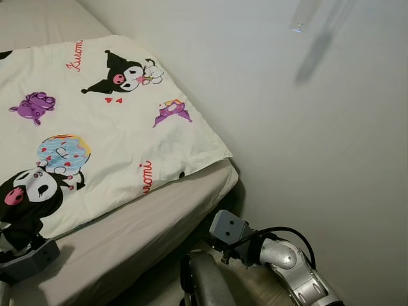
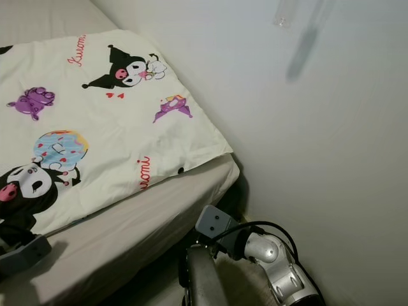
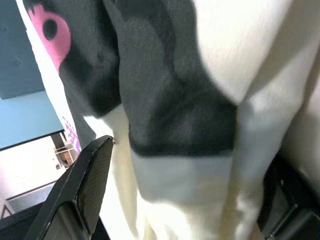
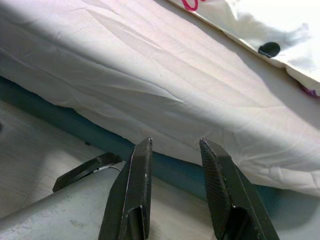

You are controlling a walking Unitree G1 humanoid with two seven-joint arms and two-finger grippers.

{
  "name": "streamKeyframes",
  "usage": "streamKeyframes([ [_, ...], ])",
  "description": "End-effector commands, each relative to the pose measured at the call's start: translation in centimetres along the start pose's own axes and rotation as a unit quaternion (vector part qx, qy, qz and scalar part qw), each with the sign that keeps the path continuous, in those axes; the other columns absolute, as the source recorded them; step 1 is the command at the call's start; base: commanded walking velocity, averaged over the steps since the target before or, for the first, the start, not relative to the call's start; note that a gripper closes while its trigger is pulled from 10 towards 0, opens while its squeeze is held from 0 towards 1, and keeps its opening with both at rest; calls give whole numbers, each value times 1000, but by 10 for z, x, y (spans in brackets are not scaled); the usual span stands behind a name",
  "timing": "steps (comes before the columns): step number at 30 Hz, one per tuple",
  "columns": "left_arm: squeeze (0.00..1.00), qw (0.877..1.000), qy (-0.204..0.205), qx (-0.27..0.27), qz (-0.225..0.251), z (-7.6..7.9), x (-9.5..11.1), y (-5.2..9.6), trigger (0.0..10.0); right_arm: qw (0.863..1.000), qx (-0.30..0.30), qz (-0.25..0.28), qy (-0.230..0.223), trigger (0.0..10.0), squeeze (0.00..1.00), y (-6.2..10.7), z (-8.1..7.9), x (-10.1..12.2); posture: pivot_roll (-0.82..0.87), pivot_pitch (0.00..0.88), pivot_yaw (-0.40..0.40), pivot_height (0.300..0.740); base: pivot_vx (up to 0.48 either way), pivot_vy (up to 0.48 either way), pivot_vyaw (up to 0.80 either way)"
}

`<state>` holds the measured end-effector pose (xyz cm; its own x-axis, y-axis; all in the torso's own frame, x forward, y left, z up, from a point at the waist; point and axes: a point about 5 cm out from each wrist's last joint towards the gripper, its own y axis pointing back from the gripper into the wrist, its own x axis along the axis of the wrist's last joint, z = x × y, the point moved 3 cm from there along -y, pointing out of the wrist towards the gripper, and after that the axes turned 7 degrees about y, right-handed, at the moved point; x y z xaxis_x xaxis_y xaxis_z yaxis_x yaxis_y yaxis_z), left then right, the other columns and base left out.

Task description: Clean up the room

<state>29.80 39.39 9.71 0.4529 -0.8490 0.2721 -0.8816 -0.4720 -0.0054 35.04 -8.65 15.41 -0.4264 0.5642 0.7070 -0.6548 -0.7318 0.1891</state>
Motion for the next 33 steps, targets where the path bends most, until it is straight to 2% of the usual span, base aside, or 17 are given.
streamKeyframes([
  [1, 0, 998, -19, -29, -61, 12, -34, 16, 10000, 1000, 14, -14, -17, 10000, 0, 1, -13, -10, -259, 506, -110, 571, 0, 0, 0],
  [3, 0, 997, -20, -20, -76, 7, -41, 17, 10000, 1000, 14, -14, -17, 10000, 0, 1, -13, -10, -258, 506, -108, 571, 0, 0, 0],
  [5, 0, 993, -20, 2, -113, -5, -58, 18, 10000, 1000, 16, -13, -17, 10000, 0, 1, -13, -9, -261, 505, -107, 571, 0, 0, 0],
  [8, 0, 992, -21, 12, -124, -11, -63, 19, 10000, 1000, 16, -13, -16, 10000, 0, 1, -13, -9, -261, 505, -107, 571, 0, 0, 0],
  [10, 0, 989, -25, 27, -143, -22, -73, 19, 10000, 1000, 16, -15, -16, 10000, 0, 2, -12, -11, -260, 507, -108, 571, 0, 0, 0],
  [12, 0, 988, -26, 30, -146, -25, -75, 19, 10000, 1000, 16, -16, -15, 10000, 0, 2, -12, -11, -260, 507, -108, 571, 0, 0, 0],
  [16, 0, 989, -33, 16, -143, -24, -76, 20, 10000, 1000, 16, -19, -14, 10000, 0, 2, -10, -13, -257, 505, -110, 571, 0, 0, 0],
  [26, 0, 992, -42, -8, -117, -14, -64, 16, 10000, 1000, 17, -16, -12, 10000, 0, 1, -12, -11, -257, 501, -109, 571, 0, 0, 0],
  [27, 0, 993, -40, -9, -113, -14, -60, 14, 8235, 1000, 16, -15, -13, 10000, 0, 1, -11, -11, -255, 501, -107, 571, 0, 0, 0],
  [28, 0, 993, -36, -9, -111, -14, -58, 13, 3686, 1000, 14, -15, -13, 10000, 0, 1, -11, -11, -255, 501, -106, 571, 0, 0, 0],
  [29, 0, 993, -32, -8, -109, -15, -57, 12, 0, 1000, 13, -15, -14, 10000, 0, 0, -11, -11, -254, 501, -104, 571, 0, 0, 0],
  [33, 0, 993, -28, -8, -110, -16, -57, 11, 0, 1000, 11, -15, -15, 10000, 0, 0, -10, -11, -253, 499, -100, 571, 0, 0, 0],
])
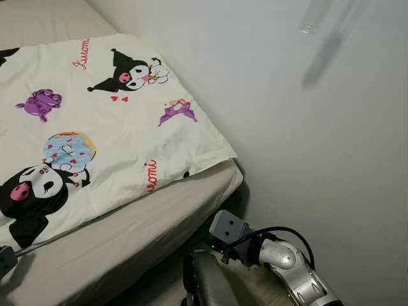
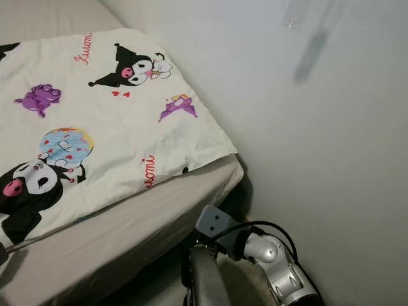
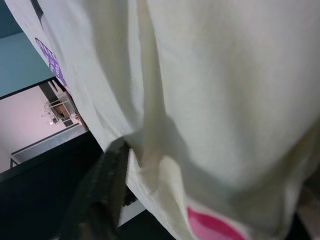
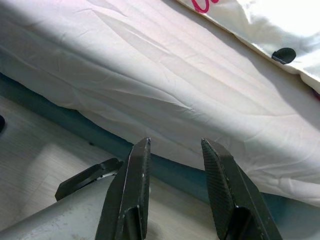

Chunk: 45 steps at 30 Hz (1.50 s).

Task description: Clean up the room

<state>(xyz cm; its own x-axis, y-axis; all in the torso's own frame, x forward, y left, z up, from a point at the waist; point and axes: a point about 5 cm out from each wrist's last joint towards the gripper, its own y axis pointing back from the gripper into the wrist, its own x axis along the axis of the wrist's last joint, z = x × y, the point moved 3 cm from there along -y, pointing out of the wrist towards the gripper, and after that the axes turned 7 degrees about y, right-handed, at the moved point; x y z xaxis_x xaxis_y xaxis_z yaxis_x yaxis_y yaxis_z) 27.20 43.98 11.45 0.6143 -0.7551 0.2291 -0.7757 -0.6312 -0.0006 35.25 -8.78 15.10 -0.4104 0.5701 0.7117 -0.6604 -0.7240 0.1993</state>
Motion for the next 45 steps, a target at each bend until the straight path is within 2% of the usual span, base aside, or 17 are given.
streamKeyframes([
  [1, 0, 999, -9, -30, -17, 15, -11, 8, 0, 1000, 11, -8, -9, 10000, 0, 1, -10, -7, -253, 499, -100, 571, 0, 0, 0],
  [14, 0, 999, -19, -45, 0, 21, -14, 13, 0, 1000, 7, -2, -13, 10000, 0, 3, -7, -6, -245, 501, -97, 571, 0, 0, 0],
  [16, 0, 999, -20, -49, 4, 21, -16, 14, 0, 999, 19, 25, -32, 10000, 0, 3, -9, 2, -242, 500, -94, 571, 0, 0, 0],
  [18, 0, 998, -27, -58, 12, 22, -20, 17, 0, 995, 37, 57, -79, 10000, 0, 4, -12, 11, -230, 498, -84, 571, 0, 0, 0],
  [21, 0, 997, -29, -69, 17, 24, -24, 20, 0, 990, 51, 76, -106, 10000, 0, 5, -14, 16, -223, 497, -80, 571, 0, 0, 0],
  [23, 0, 997, -28, -73, 17, 25, -25, 21, 0, 989, 54, 79, -112, 10000, 0, 5, -14, 18, -223, 497, -80, 571, 0, 0, 0],
  [27, 0, 990, -37, -135, 34, 39, -31, 32, 0, 990, 43, 75, -112, 10000, 0, 4, -14, 16, -204, 500, -72, 571, 0, 0, 0],
  [29, 0, 989, -39, -138, 34, 40, -32, 32, 0, 990, 41, 74, -112, 10000, 0, 4, -14, 16, -204, 500, -72, 571, 0, 0, 0],
  [31, 0, 982, -33, -184, 40, 48, -35, 41, 0, 990, 40, 72, -113, 10000, 0, 4, -14, 14, -191, 502, -69, 571, 0, 0, 0],
  [36, 0, 973, -47, -222, 36, 51, -48, 48, 0, 990, 36, 75, -117, 10000, 0, 4, -13, 14, -177, 499, -61, 571, 0, 0, 0],
  [38, 0, 959, -56, -276, 34, 56, -56, 57, 0, 989, 37, 76, -121, 10000, 0, 5, -14, 15, -165, 499, -55, 571, 0, 0, 0],
  [39, 0, 959, -56, -276, 34, 56, -56, 57, 0, 989, 37, 76, -121, 10000, 0, 5, -14, 15, -165, 499, -55, 571, 0, 0, 0],
  [40, 0, 947, -58, -313, 29, 59, -60, 63, 0, 989, 38, 76, -123, 10000, 0, 5, -14, 15, -163, 499, -53, 571, 0, 0, 0],
  [42, 0, 943, -57, -326, 26, 60, -61, 65, 0, 989, 39, 77, -123, 10000, 0, 4, -14, 15, -163, 499, -53, 571, 0, 0, 0],
  [43, 0, 935, -58, -349, 25, 62, -63, 69, 0, 989, 39, 77, -123, 10000, 0, 4, -15, 15, -161, 501, -50, 571, 0, 0, 0],
  [44, 0, 935, -58, -349, 25, 62, -63, 69, 0, 989, 39, 77, -123, 10000, 0, 4, -15, 15, -161, 501, -50, 571, 0, 0, 0],
  [45, 0, 919, -60, -389, 24, 66, -66, 78, 0, 989, 42, 78, -121, 10000, 0, 4, -16, 16, -161, 501, -48, 571, 0, 0, 0],
])
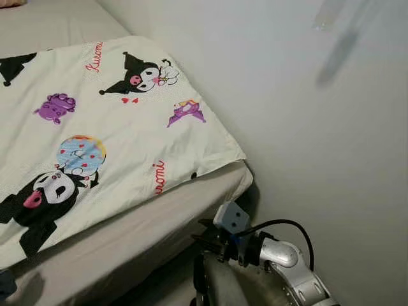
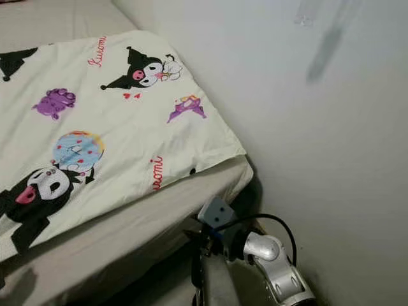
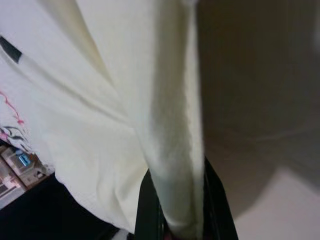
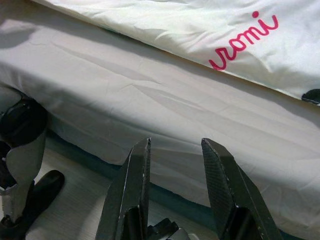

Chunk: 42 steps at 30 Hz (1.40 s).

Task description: Clean up the room

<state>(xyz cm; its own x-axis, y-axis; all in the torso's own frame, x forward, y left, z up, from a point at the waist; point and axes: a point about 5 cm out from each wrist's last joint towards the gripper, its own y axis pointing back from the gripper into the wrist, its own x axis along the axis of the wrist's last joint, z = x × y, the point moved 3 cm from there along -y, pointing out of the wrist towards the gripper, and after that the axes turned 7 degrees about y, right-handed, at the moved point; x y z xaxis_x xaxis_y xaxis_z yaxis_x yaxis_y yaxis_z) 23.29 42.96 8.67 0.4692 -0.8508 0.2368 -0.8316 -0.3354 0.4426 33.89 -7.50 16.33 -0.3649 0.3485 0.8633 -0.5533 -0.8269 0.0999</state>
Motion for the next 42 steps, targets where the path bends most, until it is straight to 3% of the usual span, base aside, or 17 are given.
streamKeyframes([
  [1, 0, 987, -16, -146, -65, 61, -36, 21, 0, 1000, 10, -7, -15, 10000, 0, 2, -10, -8, -161, 501, -48, 571, 0, 0, 0],
  [5, 0, 973, -6, -221, -68, 74, -35, 34, 0, 1000, 15, -7, -12, 10000, 0, 2, -12, -8, -156, 499, -44, 571, 0, 0, 0],
  [8, 0, 970, -7, -232, -68, 76, -35, 36, 0, 1000, 15, -6, -12, 10000, 0, 2, -12, -8, -156, 499, -43, 571, 0, 0, 0],
  [12, 0, 951, -11, -300, -77, 87, -35, 49, 0, 1000, 15, -6, -10, 10000, 0, 2, -12, -8, -156, 500, -44, 571, 0, 0, 0],
  [13, 0, 951, -11, -300, -77, 87, -35, 49, 0, 1000, 15, -6, -10, 10000, 0, 2, -12, -8, -156, 500, -44, 571, 0, 0, 0],
  [15, 0, 937, -12, -340, -84, 94, -36, 58, 0, 1000, 15, -6, -9, 10000, 0, 1, -12, -8, -154, 499, -42, 571, 0, 0, 0],
  [16, 0, 937, -12, -340, -84, 94, -36, 58, 0, 1000, 15, -6, -9, 10000, 0, 1, -12, -8, -154, 499, -42, 571, 0, 0, 0],
  [18, 0, 921, -12, -377, -93, 100, -37, 67, 0, 1000, 15, -6, -9, 10000, 0, 1, -11, -7, -154, 499, -41, 571, 0, 0, 0],
  [20, 0, 921, -12, -377, -93, 100, -37, 67, 0, 1000, 15, -6, -9, 10000, 0, 1, -11, -7, -154, 499, -41, 571, 0, 0, 0],
  [22, 0, 903, -12, -416, -108, 107, -38, 78, 0, 1000, 15, -5, -9, 10000, 0, 1, -11, -7, -154, 499, -39, 571, 0, 0, 0],
  [27, 0, 888, -9, -442, -122, 112, -39, 87, 0, 1000, 15, -5, -8, 10000, 0, 1, -12, -7, -155, 499, -39, 571, 0, 0, 0],
  [28, 0, 876, -6, -463, -135, 116, -41, 96, 0, 1000, 15, -5, -7, 10000, 0, 1, -12, -6, -154, 497, -39, 571, 0, 0, 0],
  [34, 0, 860, 1, -487, -152, 119, -40, 108, 0, 1000, 17, -5, -4, 10000, 0, 2, -12, -6, -154, 496, -40, 571, 0, 0, 0],
  [42, 0, 851, 2, -499, -163, 119, -39, 113, 0, 1000, 18, -5, -3, 10000, 0, 2, -12, -6, -154, 497, -41, 571, 0, 0, 0],
])
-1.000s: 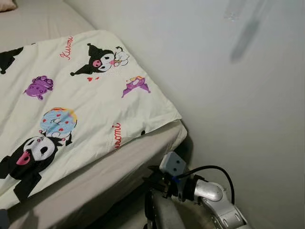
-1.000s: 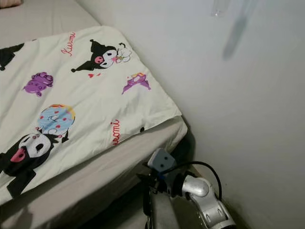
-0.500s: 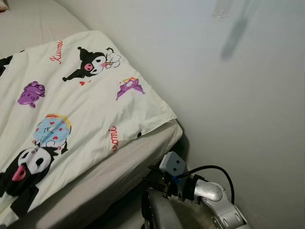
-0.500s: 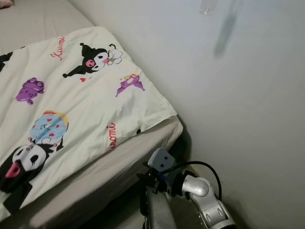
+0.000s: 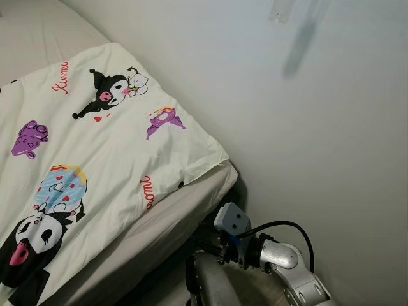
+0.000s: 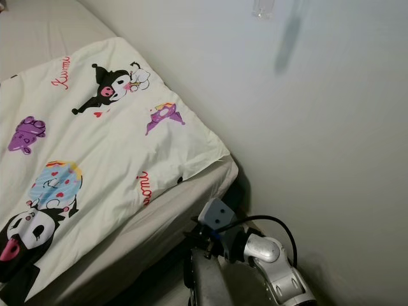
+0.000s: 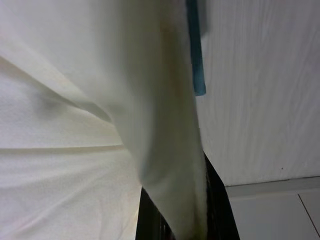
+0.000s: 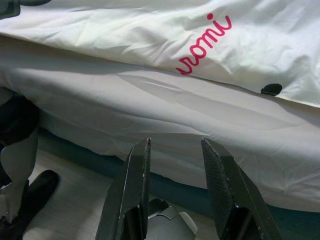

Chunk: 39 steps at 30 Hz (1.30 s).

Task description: Clean up the room

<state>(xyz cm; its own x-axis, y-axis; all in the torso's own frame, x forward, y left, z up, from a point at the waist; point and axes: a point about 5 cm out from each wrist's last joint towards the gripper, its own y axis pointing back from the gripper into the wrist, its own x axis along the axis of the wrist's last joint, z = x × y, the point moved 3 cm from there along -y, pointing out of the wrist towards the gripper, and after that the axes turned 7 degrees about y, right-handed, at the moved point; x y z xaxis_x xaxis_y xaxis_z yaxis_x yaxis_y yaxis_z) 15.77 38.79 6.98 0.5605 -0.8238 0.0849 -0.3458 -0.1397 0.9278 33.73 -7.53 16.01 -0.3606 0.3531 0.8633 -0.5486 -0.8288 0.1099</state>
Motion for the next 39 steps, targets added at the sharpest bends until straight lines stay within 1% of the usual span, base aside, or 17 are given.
streamKeyframes([
  [1, 0, 981, 31, -176, -71, 78, -35, -14, 0, 1000, 13, -2, -2, 10000, 0, 1, -9, -4, -155, 496, -41, 571, 0, 0, 0],
  [8, 0, 981, 36, -175, -78, 79, -36, -13, 0, 1000, 14, -4, 0, 10000, 0, 1, -10, -4, -155, 494, -39, 571, 0, 0, 0],
  [9, 176, 985, 39, -151, -75, 75, -33, -15, 9529, 1000, 13, -4, 1, 10000, 0, 1, -9, -5, -155, 492, -38, 571, 0, 0, 0],
  [11, 176, 987, 40, -139, -73, 73, -31, -16, 9529, 1000, 13, -4, 1, 10000, 0, 1, -9, -5, -155, 492, -38, 571, 0, 0, 0],
  [12, 1000, 987, 41, -136, -71, 72, -30, -17, 10000, 1000, 12, -4, 0, 10000, 0, 0, -9, -5, -155, 489, -38, 571, 0, 0, 0],
  [17, 1000, 984, 44, -154, -74, 75, -28, -13, 10000, 1000, 12, -3, 0, 10000, 0, -1, -9, -5, -151, 485, -36, 571, 0, 0, 0],
  [21, 1000, 986, 34, -145, -81, 73, -30, -12, 10000, 1000, 11, -2, 0, 10000, 0, -2, -8, -5, -148, 478, -35, 571, 0, 0, 0],
  [22, 0, 984, 30, -153, -82, 74, -30, -8, 10000, 1000, 11, 0, 0, 10000, 0, -3, -8, -4, -147, 474, -35, 571, 0, 0, 0],
  [25, 0, 978, 30, -203, -45, 84, -13, 6, 10000, 1000, 8, 6, -2, 10000, 0, -6, -7, -3, -136, 456, -24, 571, 0, 0, 0],
  [27, 0, 976, 30, -214, -33, 86, -8, 10, 10000, 1000, 7, 7, -2, 10000, 0, -6, -6, -2, -136, 456, -24, 571, 0, 0, 0],
  [31, 0, 953, 59, -265, 133, 100, 57, 35, 10000, 1000, -1, 26, -18, 10000, 0, -10, -3, 5, -112, 427, -17, 571, 0, 0, 0],
  [32, 0, 953, 59, -265, 133, 100, 57, 35, 10000, 1000, -1, 26, -18, 10000, 0, -10, -3, 5, -112, 427, -17, 571, 0, 0, 0],
  [33, 0, 944, 68, -269, 180, 101, 74, 41, 10000, 999, -6, 30, -24, 10000, 0, -10, -2, 6, -107, 421, -21, 571, 0, 0, 0],
  [34, 0, 944, 68, -269, 180, 101, 74, 41, 10000, 999, -6, 30, -24, 10000, 0, -10, -2, 6, -107, 421, -21, 571, 0, 0, 0],
  [37, 0, 899, 100, -280, 321, 97, 132, 70, 10000, 998, -29, 39, -45, 10000, 0, -10, 1, 7, -91, 395, -22, 571, 0, 0, 0],
  [38, 0, 899, 100, -280, 321, 97, 132, 70, 10000, 998, -29, 39, -45, 10000, 0, -10, 1, 7, -91, 395, -22, 571, 0, 0, 0],
  [39, 0, 891, 101, -265, 354, 91, 144, 75, 10000, 997, -36, 39, -49, 10000, 0, -10, 0, 6, -93, 388, -19, 571, 0, 0, 0],
])
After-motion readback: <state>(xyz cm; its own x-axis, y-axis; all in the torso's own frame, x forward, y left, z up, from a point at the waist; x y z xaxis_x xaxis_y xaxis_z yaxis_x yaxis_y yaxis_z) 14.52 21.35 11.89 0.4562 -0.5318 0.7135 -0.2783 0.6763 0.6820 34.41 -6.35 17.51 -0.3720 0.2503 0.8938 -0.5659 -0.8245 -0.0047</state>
